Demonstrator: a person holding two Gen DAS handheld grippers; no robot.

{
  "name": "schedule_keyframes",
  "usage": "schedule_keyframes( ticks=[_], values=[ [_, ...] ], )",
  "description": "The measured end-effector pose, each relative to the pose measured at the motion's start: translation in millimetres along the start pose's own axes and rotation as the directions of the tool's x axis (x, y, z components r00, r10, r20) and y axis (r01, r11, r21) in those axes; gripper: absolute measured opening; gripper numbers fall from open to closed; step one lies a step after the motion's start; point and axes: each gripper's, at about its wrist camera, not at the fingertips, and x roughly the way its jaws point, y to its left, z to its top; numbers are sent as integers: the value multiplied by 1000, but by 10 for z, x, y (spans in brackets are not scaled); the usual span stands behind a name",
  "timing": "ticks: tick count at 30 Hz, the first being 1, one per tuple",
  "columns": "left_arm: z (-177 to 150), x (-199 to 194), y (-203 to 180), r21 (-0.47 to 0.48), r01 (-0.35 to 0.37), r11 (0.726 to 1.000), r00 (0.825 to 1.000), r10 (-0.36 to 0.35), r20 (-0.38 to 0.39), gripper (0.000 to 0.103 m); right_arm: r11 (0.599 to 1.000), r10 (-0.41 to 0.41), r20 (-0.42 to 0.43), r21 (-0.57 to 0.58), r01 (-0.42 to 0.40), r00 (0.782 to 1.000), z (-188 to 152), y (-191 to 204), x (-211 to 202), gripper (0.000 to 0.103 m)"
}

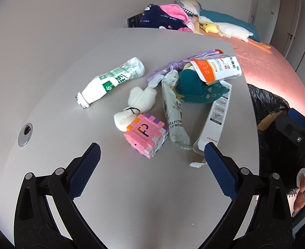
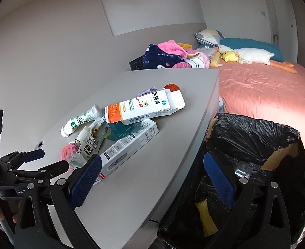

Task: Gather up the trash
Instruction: 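Move the left gripper to the pink P block and grasp it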

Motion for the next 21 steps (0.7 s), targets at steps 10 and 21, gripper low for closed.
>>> schedule_keyframes(
  ticks=[10, 21],
  values=[
    [-28, 191, 103, 63, -44, 997, 999, 43, 2, 97, 1000, 10, -27, -4, -10, 1000, 14, 140, 175, 98],
    [-17, 336, 233, 99, -35, 994, 999, 35, 2, 79, 1000, 18, -71, 16, -17, 997, 52, 246, 445, 98]
  ],
)
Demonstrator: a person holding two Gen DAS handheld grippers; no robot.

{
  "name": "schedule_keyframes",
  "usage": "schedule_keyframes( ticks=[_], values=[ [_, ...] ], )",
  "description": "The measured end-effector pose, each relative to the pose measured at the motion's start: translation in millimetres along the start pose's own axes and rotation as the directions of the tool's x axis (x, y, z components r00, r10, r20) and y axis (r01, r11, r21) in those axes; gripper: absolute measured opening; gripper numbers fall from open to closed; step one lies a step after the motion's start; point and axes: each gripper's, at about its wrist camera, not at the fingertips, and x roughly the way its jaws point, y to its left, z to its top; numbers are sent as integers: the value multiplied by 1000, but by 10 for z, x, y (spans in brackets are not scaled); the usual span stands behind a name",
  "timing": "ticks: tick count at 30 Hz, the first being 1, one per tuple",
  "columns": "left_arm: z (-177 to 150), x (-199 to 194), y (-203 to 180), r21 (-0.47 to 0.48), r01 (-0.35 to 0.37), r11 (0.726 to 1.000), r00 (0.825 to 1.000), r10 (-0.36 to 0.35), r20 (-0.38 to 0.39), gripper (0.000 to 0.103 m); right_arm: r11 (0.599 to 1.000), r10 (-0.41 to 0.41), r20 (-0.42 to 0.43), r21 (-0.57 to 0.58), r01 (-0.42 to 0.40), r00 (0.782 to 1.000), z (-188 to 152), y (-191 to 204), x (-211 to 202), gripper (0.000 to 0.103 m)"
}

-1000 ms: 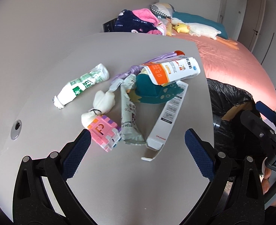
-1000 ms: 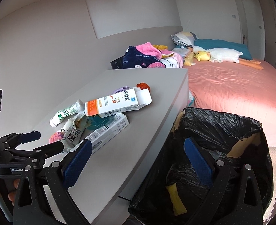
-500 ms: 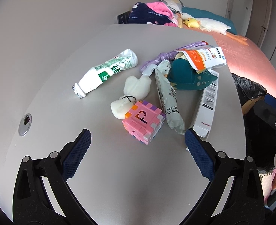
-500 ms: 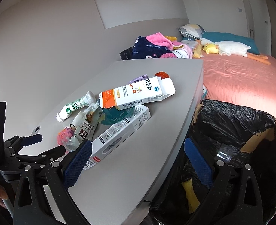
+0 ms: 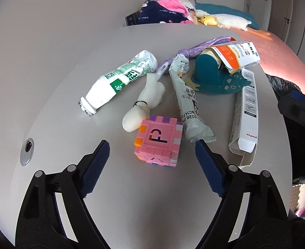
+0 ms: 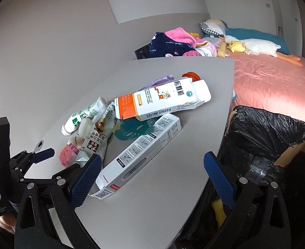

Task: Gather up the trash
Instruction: 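Move the left gripper to the pink P block and grasp it, then grasp the long white carton with the right gripper, then carry the pink block and white carton over the bin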

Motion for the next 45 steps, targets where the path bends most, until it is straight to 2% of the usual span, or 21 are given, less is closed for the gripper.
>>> schedule_keyframes(
  ticks=[4, 6, 8, 15, 19, 21, 23, 24, 26, 30, 34, 40, 45],
  values=[
    [-16, 101, 26, 4, 19, 1000, 1000, -19, -21, 66, 1000, 3, -21, 18, -2, 1000, 7, 37, 124, 98],
    [-24, 152, 41, -1, 32, 999, 999, -32, -37, 47, 999, 6, -32, 35, -4, 999, 23, 56, 190, 98],
    [-31, 168, 71, -18, 55, 998, 998, -55, -38, 41, 999, 8, -47, 53, -6, 999, 29, 77, 264, 98],
    [-47, 142, 201, -64, 30, 997, 999, -32, -38, 40, 996, -3, -90, 94, 12, 996, 44, 156, 484, 98],
    [-45, 113, 283, -91, 30, 995, 999, -34, -34, 40, 997, -59, -96, 52, 64, 994, 25, 223, 547, 98],
    [-49, 100, 302, -97, 34, 995, 999, -37, -33, 40, 996, -78, -90, 45, 83, 993, 23, 213, 541, 93],
    [-57, 95, 305, -102, 40, 994, 998, -44, -35, 40, 994, -97, -84, 34, 100, 992, 29, 187, 528, 77],
    [-63, 99, 306, -106, 46, 993, 998, -50, -39, 40, 996, -84, -87, 32, 87, 993, 34, 170, 524, 73],
    [-72, 111, 299, -104, 36, 994, 998, -41, -42, 40, 997, -68, -100, 35, 72, 993, 53, 137, 522, 58],
    [-59, 130, 323, -134, 61, 989, 997, -67, -40, 40, 998, -46, -122, 44, 52, 992, 69, 52, 499, 47],
    [-55, 82, 387, -159, 59, 985, 998, -63, -23, 40, 999, -16, -142, 49, 23, 990, 59, -47, 453, 31],
    [-43, 3, 406, -170, 64, 983, 998, -65, -2, 40, 999, 13, -145, 45, -7, 989, -1, -135, 357, 27],
    [-24, -129, 375, -162, 54, 985, 998, -50, 28, 40, 996, 77, -149, 58, -69, 986, -42, -142, 249, 27]
  ],
)
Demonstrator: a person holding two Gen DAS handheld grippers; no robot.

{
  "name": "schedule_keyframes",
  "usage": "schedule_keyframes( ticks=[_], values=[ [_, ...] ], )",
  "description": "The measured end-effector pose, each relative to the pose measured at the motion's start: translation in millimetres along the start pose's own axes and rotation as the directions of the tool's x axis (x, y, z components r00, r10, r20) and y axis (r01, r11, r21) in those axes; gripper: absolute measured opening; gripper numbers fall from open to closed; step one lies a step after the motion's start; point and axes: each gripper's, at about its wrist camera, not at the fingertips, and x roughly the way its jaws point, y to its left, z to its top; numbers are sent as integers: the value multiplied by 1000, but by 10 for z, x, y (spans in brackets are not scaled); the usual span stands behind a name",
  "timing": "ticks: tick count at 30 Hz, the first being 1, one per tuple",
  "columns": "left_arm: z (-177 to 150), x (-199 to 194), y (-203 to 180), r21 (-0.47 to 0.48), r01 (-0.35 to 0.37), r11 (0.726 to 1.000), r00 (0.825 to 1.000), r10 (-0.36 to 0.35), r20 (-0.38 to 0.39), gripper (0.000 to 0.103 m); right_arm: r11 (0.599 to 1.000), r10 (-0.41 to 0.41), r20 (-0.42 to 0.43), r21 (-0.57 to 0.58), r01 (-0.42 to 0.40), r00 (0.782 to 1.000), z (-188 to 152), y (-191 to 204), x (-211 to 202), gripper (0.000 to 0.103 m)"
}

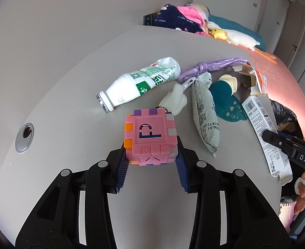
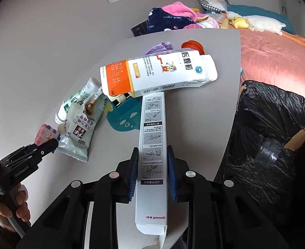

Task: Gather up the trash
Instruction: 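Carry the pink block and white carton over the bin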

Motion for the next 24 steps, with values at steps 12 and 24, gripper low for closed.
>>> schedule_keyframes(
  ticks=[12, 24],
  values=[
    [9, -267, -68, -21, -1, 1000, 999, 2, 48, 40, 993, 98, 33, -70, -95, 995, -33, 296, -324, 27],
    [83, -411, -537, 33, 34, 999, 996, -36, 77, 40, 996, 93, 98, -29, -90, 991, 2, -6, -690, 28]
  ],
)
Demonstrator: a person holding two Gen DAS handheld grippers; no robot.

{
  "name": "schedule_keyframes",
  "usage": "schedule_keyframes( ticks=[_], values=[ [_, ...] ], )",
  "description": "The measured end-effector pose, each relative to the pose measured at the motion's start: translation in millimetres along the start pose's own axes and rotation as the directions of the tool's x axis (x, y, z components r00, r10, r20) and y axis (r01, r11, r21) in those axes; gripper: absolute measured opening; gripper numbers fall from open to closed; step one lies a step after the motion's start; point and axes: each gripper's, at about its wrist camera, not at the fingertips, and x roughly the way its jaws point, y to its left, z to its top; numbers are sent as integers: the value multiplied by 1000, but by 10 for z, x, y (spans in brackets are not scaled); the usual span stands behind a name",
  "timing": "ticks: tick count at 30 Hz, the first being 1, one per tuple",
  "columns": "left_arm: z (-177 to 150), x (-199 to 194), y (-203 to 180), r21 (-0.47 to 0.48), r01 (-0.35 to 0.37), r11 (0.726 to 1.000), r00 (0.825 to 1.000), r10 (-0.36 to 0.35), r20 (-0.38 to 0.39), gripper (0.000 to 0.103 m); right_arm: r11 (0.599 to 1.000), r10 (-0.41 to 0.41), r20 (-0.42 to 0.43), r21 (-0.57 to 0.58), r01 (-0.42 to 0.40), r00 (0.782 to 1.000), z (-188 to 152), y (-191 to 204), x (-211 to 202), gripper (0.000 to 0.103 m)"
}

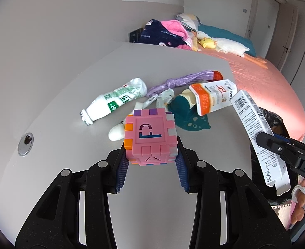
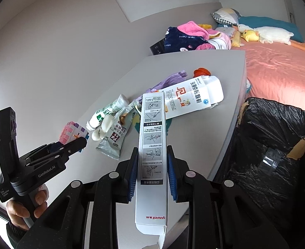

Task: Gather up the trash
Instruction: 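Carry the pink block and white carton over the bin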

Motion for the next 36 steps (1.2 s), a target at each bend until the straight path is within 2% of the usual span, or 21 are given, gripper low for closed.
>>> schedule_keyframes(
  ticks=[19, 36],
  values=[
    [166, 142, -972, 113, 113, 987, 994, -113, -9, 40, 993, -66, 59, 104, 60, 996, -18, -699, -476, 28],
    [319, 370, -1713, 211, 224, 952, 975, -217, -56, 40, 970, -138, 108, 215, 112, 985, -18, -1277, -837, 28]
  ],
)
